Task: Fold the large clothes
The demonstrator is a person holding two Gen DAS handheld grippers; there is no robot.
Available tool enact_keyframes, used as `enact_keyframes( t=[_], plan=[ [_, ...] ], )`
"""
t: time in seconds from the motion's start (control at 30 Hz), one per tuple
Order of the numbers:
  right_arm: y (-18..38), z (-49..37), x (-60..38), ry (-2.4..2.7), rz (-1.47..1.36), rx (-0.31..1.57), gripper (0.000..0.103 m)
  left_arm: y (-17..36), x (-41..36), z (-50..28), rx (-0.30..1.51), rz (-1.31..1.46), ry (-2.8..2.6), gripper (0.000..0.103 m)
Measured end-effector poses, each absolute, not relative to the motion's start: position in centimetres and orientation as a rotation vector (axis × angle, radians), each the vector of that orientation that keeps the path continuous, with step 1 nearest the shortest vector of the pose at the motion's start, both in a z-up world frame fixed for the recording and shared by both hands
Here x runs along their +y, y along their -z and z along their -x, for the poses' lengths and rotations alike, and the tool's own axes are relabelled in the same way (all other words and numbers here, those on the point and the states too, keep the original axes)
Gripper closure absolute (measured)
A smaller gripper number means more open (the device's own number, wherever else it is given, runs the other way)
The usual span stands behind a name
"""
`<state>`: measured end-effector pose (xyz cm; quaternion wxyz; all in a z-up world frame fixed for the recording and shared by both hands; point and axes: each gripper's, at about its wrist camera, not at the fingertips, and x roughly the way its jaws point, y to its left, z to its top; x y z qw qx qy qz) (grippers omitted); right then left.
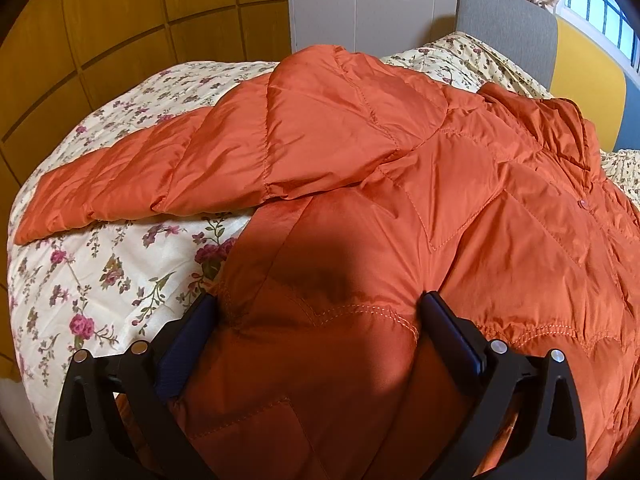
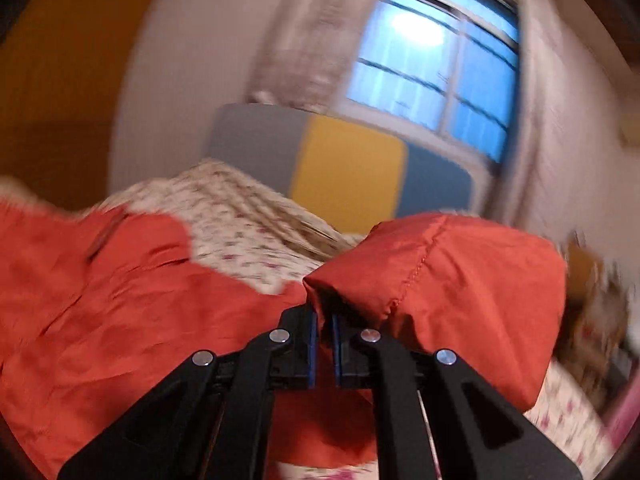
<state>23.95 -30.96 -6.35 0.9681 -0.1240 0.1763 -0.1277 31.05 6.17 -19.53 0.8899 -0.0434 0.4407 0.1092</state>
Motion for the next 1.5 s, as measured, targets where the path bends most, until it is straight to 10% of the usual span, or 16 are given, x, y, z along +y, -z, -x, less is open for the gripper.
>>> enact_keyframes(
  t=[0.9, 1.1, 1.5],
  plan=[
    [16.4, -32.6, -9.5, -0.287, 0.69, 0.622, 0.096, 19.6, 6.2, -31.1, 0.912, 0.093, -0.225, 0.003],
    [12.9, -32.2, -13.0, -0.342, 0.485, 0.616, 0.057, 19.4, 6.1, -31.2, 0.916, 0.102, -0.219, 0.003],
    [7.7, -29.1, -29.4, 0.025, -0.047, 0.5, 0.06, 11.4, 3.4, -33.3, 0.722, 0.282, -0.043, 0.003]
  ],
)
